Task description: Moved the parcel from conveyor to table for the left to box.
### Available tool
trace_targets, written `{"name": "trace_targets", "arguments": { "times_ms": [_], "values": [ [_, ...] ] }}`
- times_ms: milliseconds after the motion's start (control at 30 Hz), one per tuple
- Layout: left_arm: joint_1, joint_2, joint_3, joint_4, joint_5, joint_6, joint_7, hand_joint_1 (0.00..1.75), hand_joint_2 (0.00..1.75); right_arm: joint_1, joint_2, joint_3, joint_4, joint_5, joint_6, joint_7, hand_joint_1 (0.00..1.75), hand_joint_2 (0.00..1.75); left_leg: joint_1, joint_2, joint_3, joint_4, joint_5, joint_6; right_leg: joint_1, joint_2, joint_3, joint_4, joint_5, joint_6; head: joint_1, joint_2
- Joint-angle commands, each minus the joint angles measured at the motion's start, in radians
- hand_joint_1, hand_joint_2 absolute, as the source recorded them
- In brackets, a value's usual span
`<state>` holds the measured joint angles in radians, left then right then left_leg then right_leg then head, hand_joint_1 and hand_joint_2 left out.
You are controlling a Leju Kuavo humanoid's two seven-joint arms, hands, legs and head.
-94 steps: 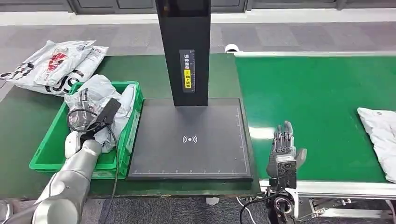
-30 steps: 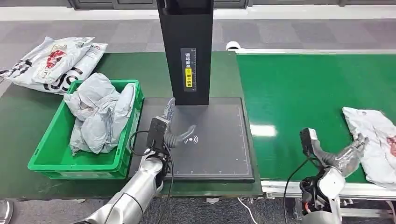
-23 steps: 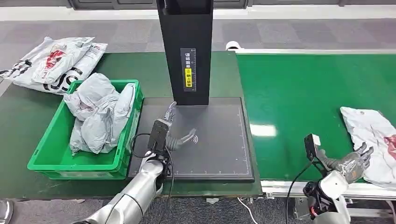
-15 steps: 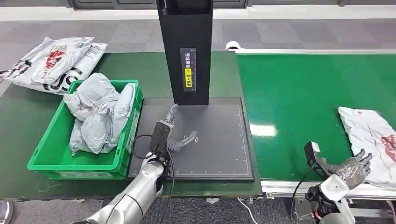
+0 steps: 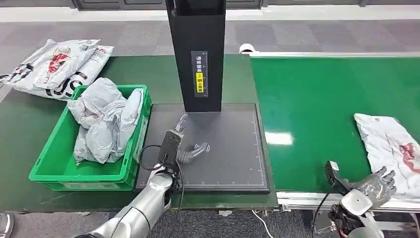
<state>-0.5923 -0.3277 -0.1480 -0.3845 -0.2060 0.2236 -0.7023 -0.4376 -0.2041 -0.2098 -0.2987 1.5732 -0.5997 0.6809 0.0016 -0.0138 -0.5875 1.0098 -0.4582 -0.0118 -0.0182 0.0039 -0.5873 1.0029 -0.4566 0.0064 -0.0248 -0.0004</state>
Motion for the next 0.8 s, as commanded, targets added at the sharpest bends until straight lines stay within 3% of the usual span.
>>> {"name": "trace_targets", "arguments": {
  "times_ms": [33, 800],
  "values": [
    [-0.009, 0.027, 0.036, 0.055, 0.008, 0.052, 0.004, 0.0, 1.75, -0.051, -0.006, 0.083, 0.072, -0.002, 0.006, 0.006, 0.0, 1.75, 0.0, 0.003, 0.002, -0.001, 0.0, 0.0, 0.0, 0.002, 0.001, -0.001, 0.001, -0.001, 0.0, 0.0],
    [0.007, 0.03, 0.065, 0.038, 0.0, 0.072, 0.004, 0.0, 1.75, -0.07, -0.008, 0.114, 0.079, -0.002, 0.02, 0.017, 0.0, 1.75, 0.0, 0.004, 0.002, -0.001, 0.0, 0.0, 0.001, 0.003, 0.001, -0.002, 0.001, -0.001, 0.0, 0.0]
  ]
}}
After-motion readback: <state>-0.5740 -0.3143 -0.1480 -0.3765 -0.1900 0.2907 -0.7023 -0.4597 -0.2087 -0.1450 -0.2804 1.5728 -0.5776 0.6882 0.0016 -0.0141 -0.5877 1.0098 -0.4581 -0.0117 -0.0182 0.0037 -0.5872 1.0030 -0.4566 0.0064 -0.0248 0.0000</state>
